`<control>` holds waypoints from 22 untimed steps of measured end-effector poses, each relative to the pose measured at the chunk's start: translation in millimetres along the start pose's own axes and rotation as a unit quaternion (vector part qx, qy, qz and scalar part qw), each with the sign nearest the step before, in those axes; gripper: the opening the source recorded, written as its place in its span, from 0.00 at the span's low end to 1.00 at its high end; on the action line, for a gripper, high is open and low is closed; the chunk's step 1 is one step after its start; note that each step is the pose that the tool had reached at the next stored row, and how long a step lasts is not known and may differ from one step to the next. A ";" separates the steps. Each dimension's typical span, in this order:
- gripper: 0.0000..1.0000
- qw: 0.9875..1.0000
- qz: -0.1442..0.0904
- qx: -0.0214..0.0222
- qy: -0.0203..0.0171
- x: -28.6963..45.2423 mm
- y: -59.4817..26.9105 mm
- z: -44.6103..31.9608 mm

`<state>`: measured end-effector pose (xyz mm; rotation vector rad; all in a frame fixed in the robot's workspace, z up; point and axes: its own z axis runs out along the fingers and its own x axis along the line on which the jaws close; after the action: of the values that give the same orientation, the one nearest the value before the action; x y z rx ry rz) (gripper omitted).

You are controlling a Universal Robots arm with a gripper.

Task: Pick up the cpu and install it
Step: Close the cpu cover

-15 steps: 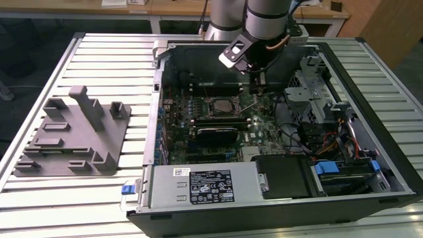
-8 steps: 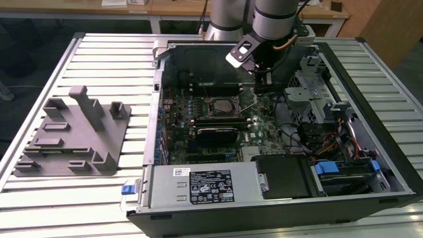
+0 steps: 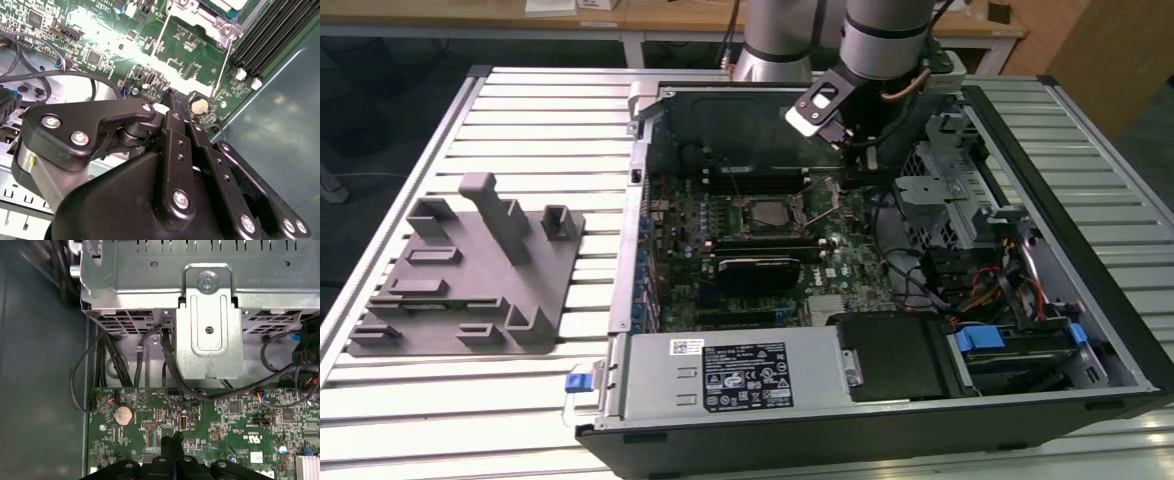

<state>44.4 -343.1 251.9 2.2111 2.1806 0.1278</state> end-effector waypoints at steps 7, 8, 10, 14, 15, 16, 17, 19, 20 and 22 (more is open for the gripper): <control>0.11 1.000 0.000 0.000 -0.001 0.1 2.5 3.6; 0.11 1.000 0.000 0.000 -0.001 0.1 2.5 4.6; 0.11 1.000 0.000 0.000 -0.001 0.1 2.5 6.3; 0.11 1.000 0.000 0.000 -0.002 0.2 2.4 9.2; 0.11 1.000 0.000 0.000 -0.002 0.2 2.4 10.2; 0.11 1.000 0.000 0.000 -0.003 0.2 2.3 11.3; 0.11 1.000 0.000 0.000 -0.003 0.3 2.2 12.3; 0.11 1.000 0.000 0.000 -0.003 0.3 1.7 12.9; 0.11 1.000 0.000 0.000 -0.003 0.3 1.2 12.9; 0.11 1.000 0.000 0.000 -0.003 0.3 0.3 13.0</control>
<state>45.7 -342.4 239.0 2.2074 2.1777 0.1203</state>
